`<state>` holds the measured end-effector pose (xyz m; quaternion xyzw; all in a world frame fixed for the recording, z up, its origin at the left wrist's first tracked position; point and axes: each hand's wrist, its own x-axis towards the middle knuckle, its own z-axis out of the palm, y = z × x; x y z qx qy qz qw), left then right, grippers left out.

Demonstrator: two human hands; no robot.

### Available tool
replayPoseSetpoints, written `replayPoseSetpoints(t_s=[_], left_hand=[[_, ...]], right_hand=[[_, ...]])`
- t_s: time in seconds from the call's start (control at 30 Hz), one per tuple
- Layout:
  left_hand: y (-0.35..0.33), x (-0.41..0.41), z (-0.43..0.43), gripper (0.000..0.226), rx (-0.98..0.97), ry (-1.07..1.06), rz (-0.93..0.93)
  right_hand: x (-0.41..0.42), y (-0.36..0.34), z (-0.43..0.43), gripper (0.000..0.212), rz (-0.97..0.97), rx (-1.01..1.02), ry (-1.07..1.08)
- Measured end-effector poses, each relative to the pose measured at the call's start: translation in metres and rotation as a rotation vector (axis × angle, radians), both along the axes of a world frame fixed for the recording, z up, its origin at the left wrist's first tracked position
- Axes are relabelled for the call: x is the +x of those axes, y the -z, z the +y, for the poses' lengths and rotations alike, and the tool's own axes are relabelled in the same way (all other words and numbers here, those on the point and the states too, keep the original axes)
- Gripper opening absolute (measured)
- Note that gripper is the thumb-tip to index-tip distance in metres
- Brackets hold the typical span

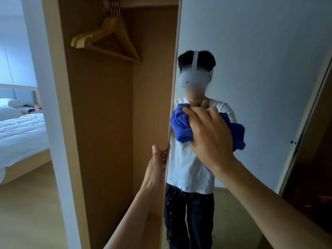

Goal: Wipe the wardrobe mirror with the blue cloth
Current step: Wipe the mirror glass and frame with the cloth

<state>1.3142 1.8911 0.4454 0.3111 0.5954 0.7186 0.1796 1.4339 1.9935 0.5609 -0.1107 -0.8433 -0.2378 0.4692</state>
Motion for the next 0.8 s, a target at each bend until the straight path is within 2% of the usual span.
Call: replayPoseSetpoints(t_s=[0.17,0.27,0.4,0.53,0.63,0.73,0.8], left_hand=[[0.000,0.000,-0.001,0.064,0.025,0.047,-0.050],[0.000,0.000,-0.001,0.063,-0.004,0.015,-0.019],[0.007,0.008,-0.003,0.065,0.024,0.011,-0.028],[0.011,0.012,-0.002,0.066,0.020,-0.002,-0.001],[0.015,0.014,-0.004,0.063,0.001,0.001,0.039],[0.026,0.018,-0.006,0.059,-0.007,0.007,0.069],[0.035,0.023,-0.006,0.056,-0.002,0.010,0.059]], right_hand=[[0.000,0.106,-0.014,0.048,-0.310,-0.028,-0.034],[0.007,0.150,-0.014,0.063,-0.428,-0.056,-0.082],[0.015,0.123,-0.004,0.057,-0.321,-0.075,-0.113],[0.030,0.043,0.016,0.060,-0.086,-0.087,-0.061],[0.043,0.004,0.034,0.047,0.024,-0.086,-0.020],[0.052,0.037,0.036,0.058,0.039,-0.043,-0.022],[0.053,0.088,0.031,0.067,-0.059,0.006,-0.022]])
